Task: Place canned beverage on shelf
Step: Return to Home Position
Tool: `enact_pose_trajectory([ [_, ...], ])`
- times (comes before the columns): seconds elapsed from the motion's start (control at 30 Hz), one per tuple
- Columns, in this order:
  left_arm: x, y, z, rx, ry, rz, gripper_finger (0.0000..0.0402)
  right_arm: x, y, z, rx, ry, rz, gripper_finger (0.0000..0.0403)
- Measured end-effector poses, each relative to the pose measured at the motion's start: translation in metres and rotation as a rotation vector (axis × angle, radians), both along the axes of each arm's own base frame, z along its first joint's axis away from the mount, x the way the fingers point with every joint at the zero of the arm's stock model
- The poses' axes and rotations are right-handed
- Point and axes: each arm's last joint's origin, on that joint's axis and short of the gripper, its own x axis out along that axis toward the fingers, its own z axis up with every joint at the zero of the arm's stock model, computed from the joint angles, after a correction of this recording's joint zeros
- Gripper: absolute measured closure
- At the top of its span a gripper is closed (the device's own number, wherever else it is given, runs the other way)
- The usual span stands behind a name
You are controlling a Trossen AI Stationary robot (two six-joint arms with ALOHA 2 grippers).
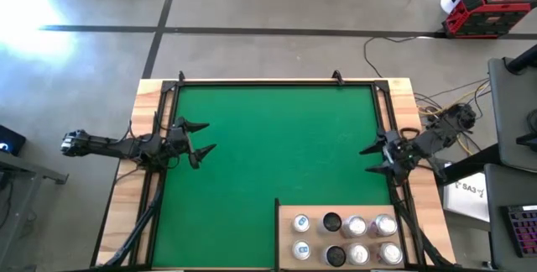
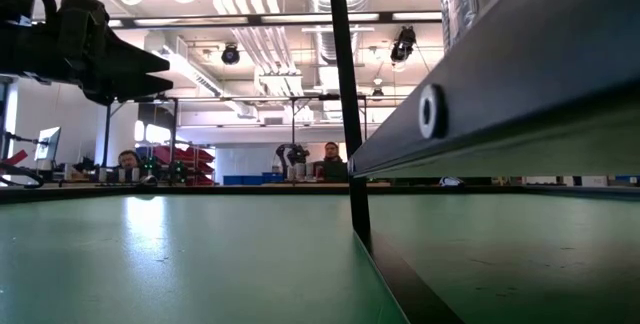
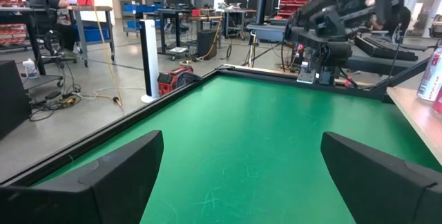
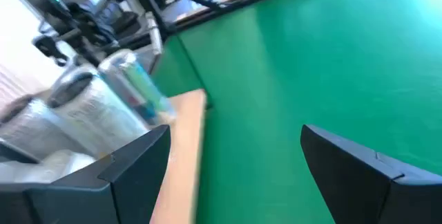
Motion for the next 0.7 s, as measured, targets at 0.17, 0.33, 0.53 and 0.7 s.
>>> enact_pose_trajectory([
  [0.17, 0.000, 0.000, 0.000, 0.000, 0.000, 0.000, 0.0024, -0.007, -0.006, -0.011, -0.013, -0.074, -0.042, 0.0087],
  [0.33, 0.000, 0.000, 0.000, 0.000, 0.000, 0.001, 0.0024, -0.006, -0.006, -0.011, -0.027, -0.070, -0.048, 0.0087],
  [0.53, 0.000, 0.000, 0.000, 0.001, 0.001, 0.001, 0.0024, -0.003, -0.005, -0.015, -0.048, -0.048, -0.084, 0.0087],
  [0.7, 0.000, 0.000, 0.000, 0.001, 0.002, 0.001, 0.0024, 0.009, 0.001, -0.023, -0.127, -0.123, -0.097, 0.0087],
])
